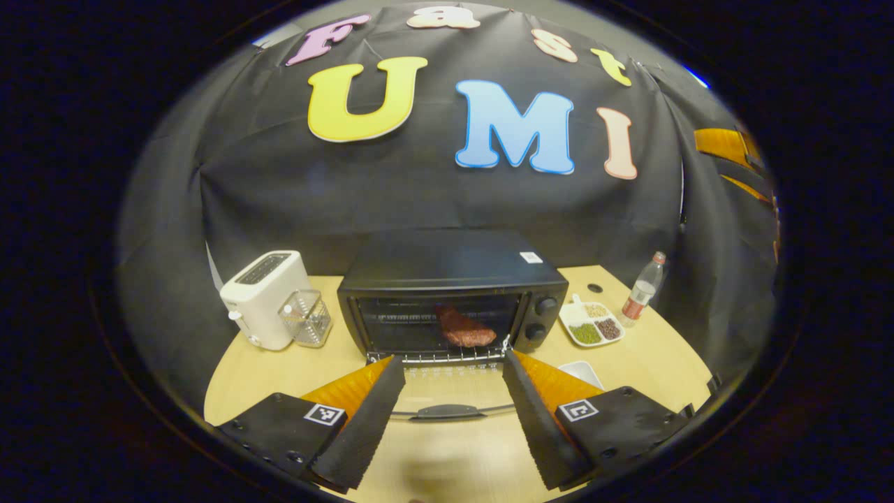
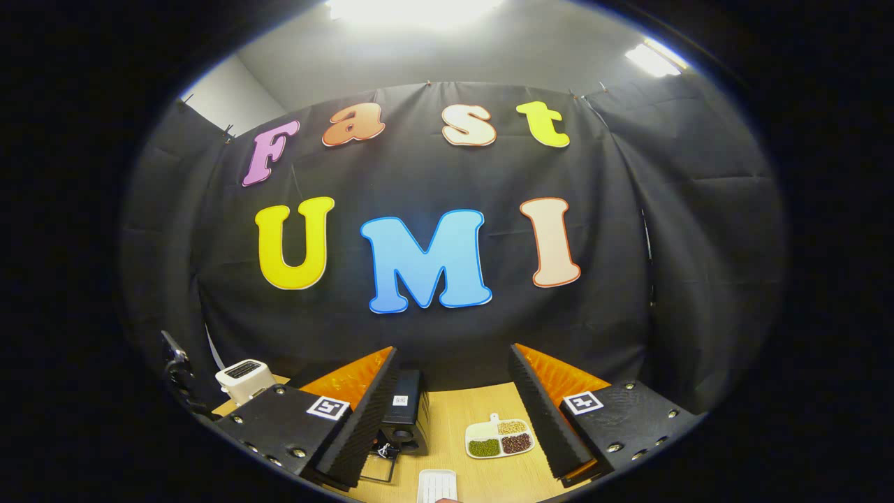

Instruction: Open the electric oven with the left hand, put the food in, and close the electric oven.

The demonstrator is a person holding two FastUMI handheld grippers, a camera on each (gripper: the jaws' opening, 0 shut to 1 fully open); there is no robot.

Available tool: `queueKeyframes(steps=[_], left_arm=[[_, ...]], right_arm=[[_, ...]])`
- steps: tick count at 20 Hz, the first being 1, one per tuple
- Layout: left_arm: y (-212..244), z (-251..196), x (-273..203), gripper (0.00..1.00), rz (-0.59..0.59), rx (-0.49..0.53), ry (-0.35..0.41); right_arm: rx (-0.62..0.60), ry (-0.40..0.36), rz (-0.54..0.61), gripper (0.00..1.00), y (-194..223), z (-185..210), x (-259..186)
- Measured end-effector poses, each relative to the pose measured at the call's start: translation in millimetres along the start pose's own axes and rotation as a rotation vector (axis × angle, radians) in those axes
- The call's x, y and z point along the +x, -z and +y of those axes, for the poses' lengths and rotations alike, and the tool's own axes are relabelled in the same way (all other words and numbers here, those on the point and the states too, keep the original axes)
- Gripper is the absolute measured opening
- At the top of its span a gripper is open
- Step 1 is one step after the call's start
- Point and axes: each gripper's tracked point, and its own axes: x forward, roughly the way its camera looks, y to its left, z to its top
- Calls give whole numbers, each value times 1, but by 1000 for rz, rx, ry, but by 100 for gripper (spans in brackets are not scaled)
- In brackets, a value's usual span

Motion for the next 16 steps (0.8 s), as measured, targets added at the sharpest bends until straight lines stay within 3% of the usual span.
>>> queueKeyframes(steps=[1,2,3,4,6,7,9,16], left_arm=[[10,-1,3,100,27,-13,2],[21,-3,10,96,58,-26,1],[32,-2,15,100,93,-32,3],[44,0,18,96,131,-29,-4],[68,4,27,100,215,-18,-8],[76,5,31,92,243,-14,-7],[91,6,37,100,291,-4,0],[140,9,55,96,460,48,1]], right_arm=[[2,2,4,96,2,-2,-2],[-2,11,6,96,3,-6,-3],[-10,18,9,96,4,-9,-3],[-17,24,12,96,5,-12,-5],[-22,32,22,96,8,-16,-8],[-23,37,30,96,11,-19,-7],[-21,52,34,96,12,-26,-7],[-17,97,46,96,17,-46,-9]])
